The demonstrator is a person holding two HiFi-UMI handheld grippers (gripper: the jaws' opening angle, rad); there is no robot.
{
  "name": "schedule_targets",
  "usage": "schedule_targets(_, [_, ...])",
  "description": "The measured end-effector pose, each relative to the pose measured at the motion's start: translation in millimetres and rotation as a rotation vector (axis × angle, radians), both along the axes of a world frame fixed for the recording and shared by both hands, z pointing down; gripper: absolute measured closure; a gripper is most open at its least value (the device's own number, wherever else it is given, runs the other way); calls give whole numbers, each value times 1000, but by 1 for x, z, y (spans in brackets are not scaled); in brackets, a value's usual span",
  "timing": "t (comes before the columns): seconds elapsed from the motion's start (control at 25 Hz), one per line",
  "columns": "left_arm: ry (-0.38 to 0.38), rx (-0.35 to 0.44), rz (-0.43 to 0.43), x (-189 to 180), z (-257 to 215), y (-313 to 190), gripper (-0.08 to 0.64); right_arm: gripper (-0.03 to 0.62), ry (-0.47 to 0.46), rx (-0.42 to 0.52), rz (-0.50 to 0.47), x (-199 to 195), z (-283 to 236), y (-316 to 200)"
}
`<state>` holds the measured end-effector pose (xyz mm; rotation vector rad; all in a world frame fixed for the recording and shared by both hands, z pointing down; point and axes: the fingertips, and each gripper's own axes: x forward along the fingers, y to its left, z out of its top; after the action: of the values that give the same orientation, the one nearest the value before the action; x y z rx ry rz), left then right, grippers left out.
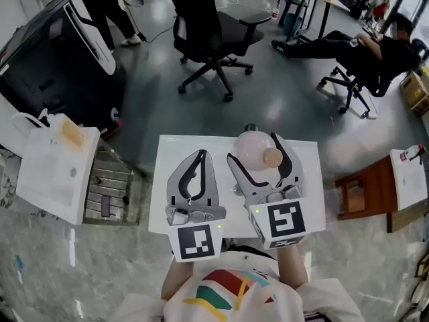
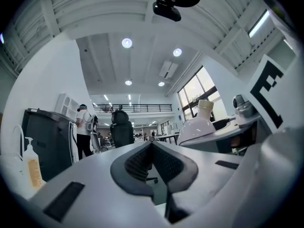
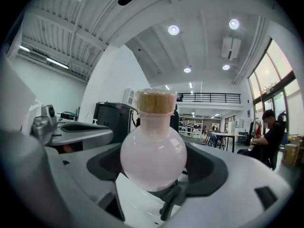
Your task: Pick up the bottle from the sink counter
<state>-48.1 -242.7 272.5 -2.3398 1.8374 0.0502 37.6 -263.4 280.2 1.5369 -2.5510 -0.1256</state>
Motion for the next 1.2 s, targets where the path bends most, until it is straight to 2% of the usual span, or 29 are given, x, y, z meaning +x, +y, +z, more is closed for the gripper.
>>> schedule_targets(0.16, [-6,26,43,22,-9,5,541,206,-9,28,70,37,-8,21])
schedule_targets(0.32, [2,-4,36,24,-2,13,541,206,-25,-4,114,56,4,39])
schedule_targets(0.64, [-18,9,38,16,4,20,541,206,-52,-26,170,67,17,55])
schedule_targets(1.2, [-13,12,54,26,2,32,541,206,-76,-54,184,71,27,67])
